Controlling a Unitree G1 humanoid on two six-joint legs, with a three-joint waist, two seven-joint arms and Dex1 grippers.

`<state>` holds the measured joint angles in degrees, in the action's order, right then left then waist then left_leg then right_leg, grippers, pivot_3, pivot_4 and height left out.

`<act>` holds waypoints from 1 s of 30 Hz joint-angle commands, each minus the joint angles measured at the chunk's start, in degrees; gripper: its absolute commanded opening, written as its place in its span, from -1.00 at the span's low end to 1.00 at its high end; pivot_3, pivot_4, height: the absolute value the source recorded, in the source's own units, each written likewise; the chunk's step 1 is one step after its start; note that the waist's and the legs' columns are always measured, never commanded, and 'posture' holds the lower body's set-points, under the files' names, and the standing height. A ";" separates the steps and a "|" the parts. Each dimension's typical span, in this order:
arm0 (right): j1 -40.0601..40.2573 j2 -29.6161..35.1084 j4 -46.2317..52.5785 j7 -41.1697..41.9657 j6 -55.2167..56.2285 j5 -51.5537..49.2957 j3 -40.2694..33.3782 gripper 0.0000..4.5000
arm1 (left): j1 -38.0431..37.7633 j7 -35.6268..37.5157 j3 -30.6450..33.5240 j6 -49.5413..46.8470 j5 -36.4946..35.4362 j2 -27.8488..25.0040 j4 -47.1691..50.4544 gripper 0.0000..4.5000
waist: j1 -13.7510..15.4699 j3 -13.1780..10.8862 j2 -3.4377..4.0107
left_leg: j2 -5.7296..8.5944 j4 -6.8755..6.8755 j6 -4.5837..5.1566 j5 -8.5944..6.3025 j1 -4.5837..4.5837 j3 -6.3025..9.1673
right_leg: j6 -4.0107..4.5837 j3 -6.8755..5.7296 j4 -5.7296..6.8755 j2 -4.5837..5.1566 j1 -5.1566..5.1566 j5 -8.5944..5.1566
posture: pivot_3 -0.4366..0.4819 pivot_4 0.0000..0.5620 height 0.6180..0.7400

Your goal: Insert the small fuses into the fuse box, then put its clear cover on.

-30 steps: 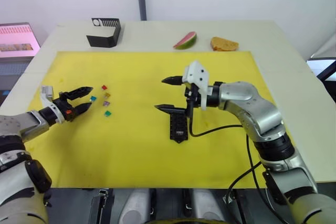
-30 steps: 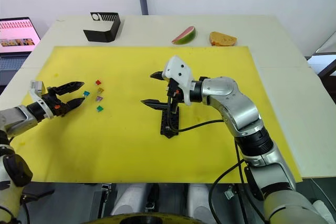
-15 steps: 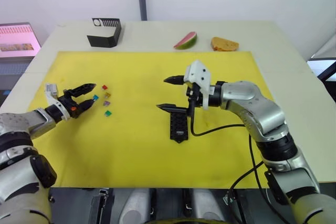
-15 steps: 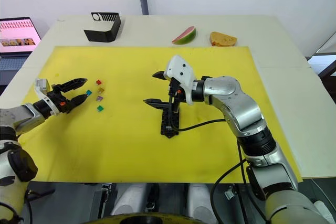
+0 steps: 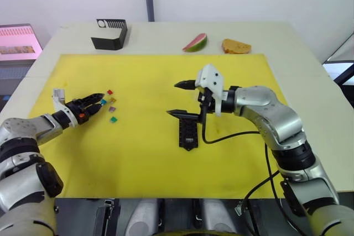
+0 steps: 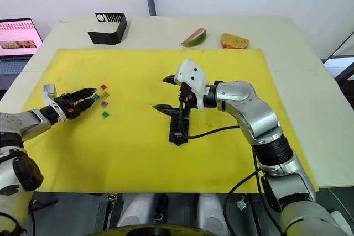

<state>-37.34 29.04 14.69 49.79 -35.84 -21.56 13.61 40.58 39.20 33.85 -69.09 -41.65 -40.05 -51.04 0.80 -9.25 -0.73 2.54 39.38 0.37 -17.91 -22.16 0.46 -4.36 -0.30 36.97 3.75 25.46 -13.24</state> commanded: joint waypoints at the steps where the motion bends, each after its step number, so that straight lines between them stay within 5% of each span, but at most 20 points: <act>1: -0.60 0.13 2.00 -0.13 0.74 -0.52 -2.04 1.00 | -0.60 -1.16 -0.64 1.04 1.20 1.06 -0.46 0.23 | 0.00 0.00 0.00 | 0.00 0.00 0.00 0.00 0.00 0.00 | 0.00 0.00 0.00 0.00 0.00 0.00 | -0.05 -0.47 1.00; 7: -0.59 0.01 2.04 0.03 0.68 -0.53 -2.14 1.00 | -1.49 -3.78 0.23 4.83 2.35 1.16 -0.85 -0.98 | -0.24 0.03 0.06 | -0.01 0.00 0.00 0.00 0.01 0.00 | 0.00 0.00 0.00 0.00 0.02 0.00 | -0.05 -0.47 1.00; 19: 0.01 0.25 3.67 0.21 -0.45 -1.58 -2.77 1.00 | -1.99 -4.01 4.14 1.82 -0.98 -2.55 4.93 -0.98 | -1.34 0.06 0.10 | -0.07 -0.17 0.03 -0.02 0.08 0.01 | 0.02 0.02 0.01 -0.04 0.05 -0.01 | -0.05 -0.47 1.00; 25: 2.17 -1.99 6.92 -3.53 -4.93 -7.24 -7.92 1.00 | -0.60 -6.38 8.04 -10.46 -9.53 -2.48 21.25 -0.98 | -1.41 0.02 0.00 | -0.08 -0.17 -0.12 0.06 -0.32 0.02 | 0.02 0.02 0.02 -0.05 0.43 -0.01 | -0.05 -0.47 1.00; 30: 2.77 -9.14 7.90 -12.59 -12.92 -16.32 -15.87 1.00 | 1.13 -5.26 4.21 -16.55 -16.80 2.88 36.90 -0.98 | -1.25 0.04 -0.03 | -0.07 -0.15 -0.12 0.06 -0.32 0.04 | 0.01 0.02 0.01 -0.03 0.35 -0.01 | -0.05 -0.47 1.00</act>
<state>-33.96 20.56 20.32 39.28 -47.21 -34.62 1.05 41.73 32.51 39.81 -84.56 -55.44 -37.90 -19.52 -0.44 -9.21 -0.75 2.47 39.24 0.26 -17.85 -22.46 0.50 -4.34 -0.28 36.98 3.71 25.79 -13.25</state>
